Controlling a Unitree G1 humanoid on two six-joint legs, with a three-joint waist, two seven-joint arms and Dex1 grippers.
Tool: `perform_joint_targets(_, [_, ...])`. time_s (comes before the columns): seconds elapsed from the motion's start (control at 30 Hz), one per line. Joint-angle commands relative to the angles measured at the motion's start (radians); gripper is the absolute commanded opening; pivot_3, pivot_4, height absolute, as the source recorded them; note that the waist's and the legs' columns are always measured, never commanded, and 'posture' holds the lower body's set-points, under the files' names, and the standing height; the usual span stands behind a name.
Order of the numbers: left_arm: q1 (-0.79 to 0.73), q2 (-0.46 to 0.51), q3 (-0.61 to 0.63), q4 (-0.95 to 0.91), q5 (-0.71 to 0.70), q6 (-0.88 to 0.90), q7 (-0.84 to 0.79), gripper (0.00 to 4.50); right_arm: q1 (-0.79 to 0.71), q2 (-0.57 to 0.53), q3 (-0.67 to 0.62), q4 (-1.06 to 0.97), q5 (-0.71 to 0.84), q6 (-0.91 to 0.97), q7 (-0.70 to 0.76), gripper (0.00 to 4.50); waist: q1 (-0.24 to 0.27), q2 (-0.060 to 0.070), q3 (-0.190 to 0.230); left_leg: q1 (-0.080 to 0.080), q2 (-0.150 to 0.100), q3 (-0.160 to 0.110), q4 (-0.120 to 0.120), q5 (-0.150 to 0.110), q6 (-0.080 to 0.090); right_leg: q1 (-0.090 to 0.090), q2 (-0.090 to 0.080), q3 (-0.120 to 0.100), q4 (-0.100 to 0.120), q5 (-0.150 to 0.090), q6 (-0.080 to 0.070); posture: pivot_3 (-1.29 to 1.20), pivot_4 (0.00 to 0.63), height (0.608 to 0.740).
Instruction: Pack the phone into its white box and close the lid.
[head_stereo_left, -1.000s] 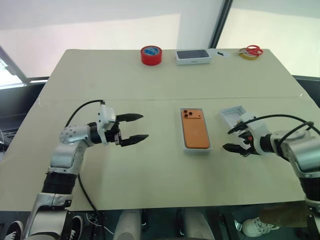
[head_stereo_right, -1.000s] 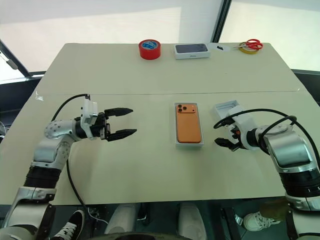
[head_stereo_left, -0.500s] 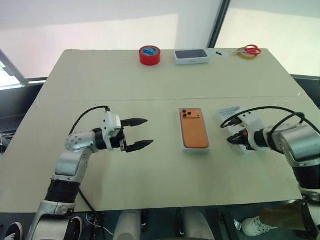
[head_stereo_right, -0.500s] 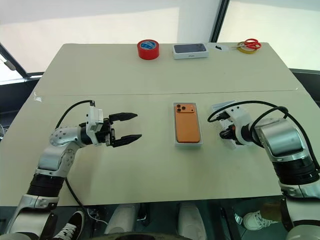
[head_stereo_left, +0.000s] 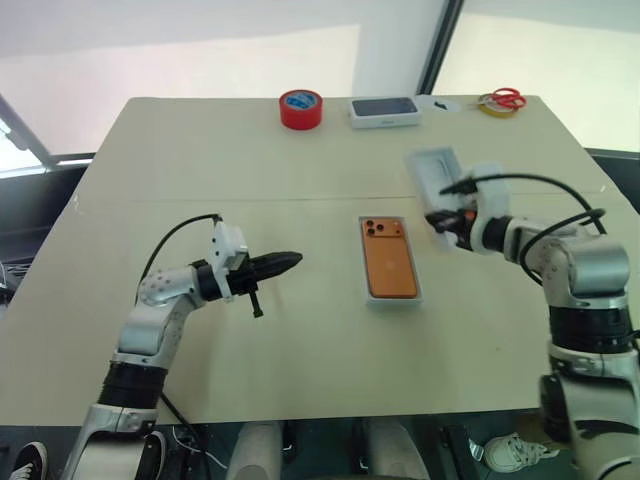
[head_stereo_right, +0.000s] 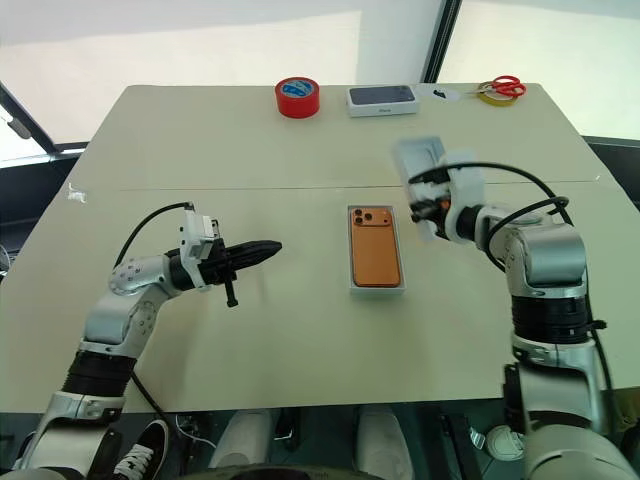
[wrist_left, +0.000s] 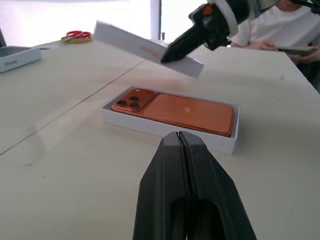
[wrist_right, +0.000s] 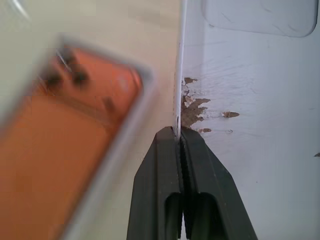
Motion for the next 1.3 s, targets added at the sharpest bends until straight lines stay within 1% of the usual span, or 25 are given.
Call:
perform_joint_targets(0.03, [-0.011,-0.025,0.004,-0.017,0.024,-0.031,0.061,0.03,-0.026,0.169,-0.201,-0.11,0.221,0.112,-0.046,0.0,-0.001,0.0,0.0,0.0,0.0,0.0,0.0,0.0,0.0,0.0,0.0,-0.001,0.0,0.0,0.0,0.0,0.15,0.74])
perform_joint_targets(0.1, [-0.006,-0.026,0.0,-0.026,0.02,-0.021,0.062,0.03,-0.015,0.255,-0.256,-0.174,0.332,0.188,-0.065,0.0,-0.001,0.0,0.0,0.0,0.0,0.0,0.001,0.0,0.0,0.001,0.0,-0.001,0.002,0.0,0.0,0.0,0.15,0.74])
perform_joint_targets(0.23, [0.002,-0.026,-0.007,-0.041,0.008,-0.002,0.06,0.03,0.06,0.384,-0.321,-0.274,0.525,0.444,-0.103,0.0,-0.001,0.0,0.0,0.001,0.0,0.0,0.002,0.0,0.0,0.001,0.0,-0.001,0.003,0.0,0.0,0.0,0.15,0.74])
perform_joint_targets(0.33, [0.002,-0.031,-0.006,-0.043,-0.001,0.019,0.064,0.03,0.113,0.427,-0.342,-0.269,0.706,0.493,-0.193,0.0,-0.005,0.001,0.0,0.001,0.0,-0.001,0.002,-0.001,-0.002,0.001,-0.001,0.0,0.002,0.0,-0.001,0.0,0.15,0.74])
perform_joint_targets(0.37, [0.001,-0.032,-0.007,-0.042,0.003,0.018,0.066,0.03,0.112,0.45,-0.368,-0.227,0.818,0.493,-0.263,0.0,-0.007,0.001,0.0,0.001,0.0,0.0,0.002,-0.001,-0.002,0.001,-0.001,0.0,0.002,0.0,-0.001,0.0,0.15,0.74])
perform_joint_targets(0.43, [-0.004,-0.035,-0.009,-0.038,0.009,0.013,0.068,0.03,0.134,0.434,-0.349,-0.182,1.004,0.493,-0.365,0.0,-0.008,0.001,0.0,0.001,0.0,0.0,0.001,-0.001,-0.003,0.0,-0.001,0.0,0.002,0.0,-0.001,0.0,0.15,0.74])
perform_joint_targets(0.47, [-0.006,-0.04,-0.009,-0.038,0.008,0.009,0.068,0.03,0.159,0.412,-0.318,-0.166,1.089,0.474,-0.424,0.0,-0.009,0.001,0.0,0.001,0.0,0.0,0.001,-0.001,-0.003,0.0,-0.001,0.0,0.002,0.0,-0.001,0.0,0.15,0.74])
perform_joint_targets(0.53, [-0.006,-0.048,-0.011,-0.044,0.007,0.006,0.07,0.03,0.226,0.324,-0.203,-0.138,1.296,0.368,-0.571,0.0,-0.007,0.001,0.0,0.001,0.0,0.0,0.0,-0.001,-0.002,0.0,-0.001,0.0,0.001,0.0,-0.001,0.0,0.15,0.74])
perform_joint_targets(0.63, [-0.003,-0.058,-0.018,-0.051,0.014,0.002,0.079,0.03,0.278,0.22,-0.064,-0.099,1.499,0.203,-0.746,0.0,-0.008,0.001,0.0,0.0,0.0,0.0,0.0,0.0,0.0,0.0,-0.001,0.0,0.0,-0.002,-0.004,0.0,0.15,0.74])
perform_joint_targets(0.67, [-0.002,-0.062,-0.02,-0.053,0.015,0.002,0.083,0.03,0.284,0.191,-0.028,-0.095,1.539,0.161,-0.773,0.0,-0.011,0.001,0.0,0.0,0.0,0.001,0.0,0.0,0.0,0.0,-0.001,0.0,0.0,-0.002,-0.004,0.0,0.15,0.74])
perform_joint_targets(0.73, [-0.001,-0.074,-0.029,-0.049,0.023,-0.003,0.091,0.03,0.277,0.149,0.019,-0.095,1.567,0.101,-0.81,0.0,-0.012,0.001,0.0,0.0,0.0,0.001,0.001,0.0,0.001,0.0,-0.001,0.001,0.0,-0.002,-0.004,0.0,0.15,0.74])
perform_joint_targets(0.8, [0.005,-0.091,-0.045,-0.05,0.031,-0.004,0.099,0.03,0.264,0.122,0.05,-0.061,1.562,0.052,-0.839,0.0,-0.008,0.001,0.0,0.001,0.0,0.001,0.002,0.001,0.001,0.001,0.0,0.001,0.0,-0.002,-0.004,0.0,0.15,0.74])
perform_joint_targets(0.93, [0.015,-0.126,-0.088,-0.054,0.05,-0.011,0.119,0.03,0.247,0.09,0.081,0.005,1.529,-0.007,-0.836,0.0,-0.001,0.001,0.0,0.0,0.0,0.001,0.002,0.001,0.002,0.001,0.0,0.001,0.0,-0.001,-0.002,0.0,0.15,0.74])
perform_joint_targets(1.13, [-0.005,-0.18,-0.126,0.018,0.089,-0.044,0.145,0.03,0.236,0.104,0.098,0.052,1.415,-0.053,-0.752,0.0,-0.002,0.001,0.0,0.0,0.0,0.001,0.003,0.001,0.003,0.001,0.0,0.001,0.0,-0.001,-0.002,0.0,0.15,0.74])
perform_joint_targets(1.3, [-0.04,-0.207,-0.15,0.074,0.129,-0.076,0.155,0.03,0.235,0.09,0.094,0.086,1.325,-0.05,-0.68,0.0,0.001,0.0,0.0,0.0,0.0,0.001,0.003,0.001,0.003,0.001,0.0,0.001,0.0,-0.001,-0.001,0.0,0.15,0.74])
